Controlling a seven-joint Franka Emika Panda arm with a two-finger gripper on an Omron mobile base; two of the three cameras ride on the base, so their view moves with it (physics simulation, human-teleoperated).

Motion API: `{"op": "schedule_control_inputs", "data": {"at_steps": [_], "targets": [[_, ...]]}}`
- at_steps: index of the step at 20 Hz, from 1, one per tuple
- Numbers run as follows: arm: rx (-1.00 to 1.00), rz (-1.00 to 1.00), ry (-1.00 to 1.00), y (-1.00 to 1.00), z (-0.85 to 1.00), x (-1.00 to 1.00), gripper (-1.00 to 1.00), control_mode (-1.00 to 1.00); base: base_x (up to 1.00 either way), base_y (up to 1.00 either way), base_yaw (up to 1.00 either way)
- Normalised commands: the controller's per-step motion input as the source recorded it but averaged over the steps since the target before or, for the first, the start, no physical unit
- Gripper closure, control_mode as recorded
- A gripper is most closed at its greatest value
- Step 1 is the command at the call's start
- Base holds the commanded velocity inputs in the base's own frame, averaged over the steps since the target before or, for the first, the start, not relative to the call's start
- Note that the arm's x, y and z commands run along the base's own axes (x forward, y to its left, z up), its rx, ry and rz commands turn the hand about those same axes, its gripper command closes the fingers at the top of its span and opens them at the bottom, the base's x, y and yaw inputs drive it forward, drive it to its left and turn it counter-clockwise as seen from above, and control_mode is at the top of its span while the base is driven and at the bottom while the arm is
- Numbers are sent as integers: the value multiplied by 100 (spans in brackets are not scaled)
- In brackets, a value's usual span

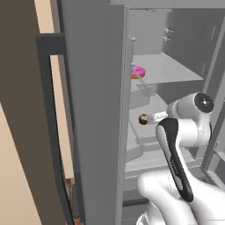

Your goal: Take the donut and cupcake from the fridge and place them on the empty tray on the dining counter.

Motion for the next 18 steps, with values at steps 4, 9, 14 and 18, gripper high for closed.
{"op": "schedule_control_inputs", "data": {"at_steps": [4, 9, 14, 18], "targets": [[0, 0, 13, -7, -31, 45, -100, -100, 0, 0, 0], [0, 0, 12, -8, -19, 39, -100, -100, 0, 0, 0], [1, 0, 7, -9, -24, 36, -100, -100, 0, 0, 0], [0, 0, -1, -14, -38, 32, -100, -100, 0, 0, 0]]}}
